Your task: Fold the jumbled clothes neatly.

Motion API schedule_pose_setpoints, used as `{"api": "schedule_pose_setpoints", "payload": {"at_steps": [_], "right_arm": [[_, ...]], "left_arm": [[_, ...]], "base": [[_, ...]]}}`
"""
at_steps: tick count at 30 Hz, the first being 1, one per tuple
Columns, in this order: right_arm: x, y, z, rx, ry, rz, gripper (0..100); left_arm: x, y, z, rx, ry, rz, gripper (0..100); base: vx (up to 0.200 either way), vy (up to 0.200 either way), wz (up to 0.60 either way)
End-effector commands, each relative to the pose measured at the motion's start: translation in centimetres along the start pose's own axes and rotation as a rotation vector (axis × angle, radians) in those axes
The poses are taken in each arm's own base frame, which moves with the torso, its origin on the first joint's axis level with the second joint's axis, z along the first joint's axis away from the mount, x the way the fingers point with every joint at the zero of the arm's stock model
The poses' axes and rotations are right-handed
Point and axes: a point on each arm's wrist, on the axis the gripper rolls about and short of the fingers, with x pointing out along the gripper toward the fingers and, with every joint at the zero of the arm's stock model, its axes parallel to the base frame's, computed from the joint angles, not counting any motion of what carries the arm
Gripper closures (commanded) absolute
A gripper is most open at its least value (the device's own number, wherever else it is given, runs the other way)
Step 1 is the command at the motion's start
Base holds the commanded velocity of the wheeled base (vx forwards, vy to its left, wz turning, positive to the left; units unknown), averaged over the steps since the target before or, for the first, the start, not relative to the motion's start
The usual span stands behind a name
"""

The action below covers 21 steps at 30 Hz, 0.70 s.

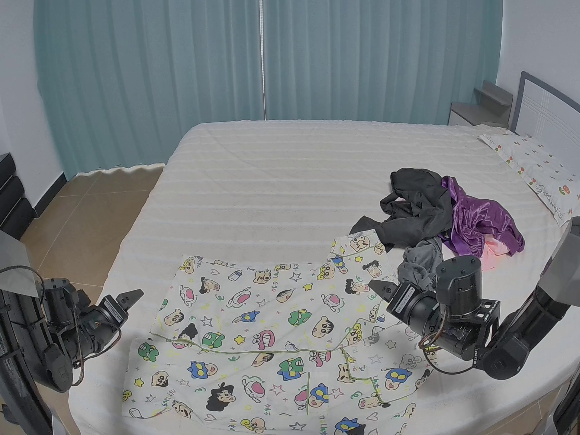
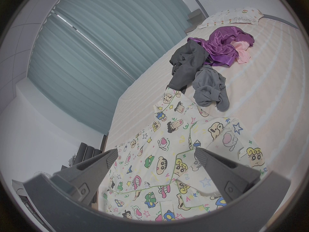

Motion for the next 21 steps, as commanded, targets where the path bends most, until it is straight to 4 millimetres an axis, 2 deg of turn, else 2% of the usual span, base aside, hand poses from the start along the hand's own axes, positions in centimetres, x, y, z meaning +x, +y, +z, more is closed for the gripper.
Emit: {"api": "schedule_pose_setpoints", "payload": {"at_steps": [1, 4, 9, 21], "right_arm": [[0.0, 0.0, 0.0, -0.001, 0.001, 0.001, 0], [0.0, 0.0, -0.1, -0.001, 0.002, 0.002, 0], [0.0, -0.1, -0.2, -0.003, 0.006, -0.005, 0], [0.1, -0.3, -0.3, -0.003, 0.01, -0.011, 0]], "left_arm": [[0.7, 3.0, -0.7, 0.03, 0.093, 0.037, 0], [1.8, 4.7, -1.7, 0.103, 0.169, 0.053, 0], [2.8, 4.7, -1.5, 0.129, 0.192, -0.022, 0], [3.4, 5.7, -1.7, 0.116, 0.218, 0.007, 0]], "base": [[0.0, 0.0, 0.0], [0.0, 0.0, 0.0], [0.0, 0.0, 0.0], [0.0, 0.0, 0.0]]}}
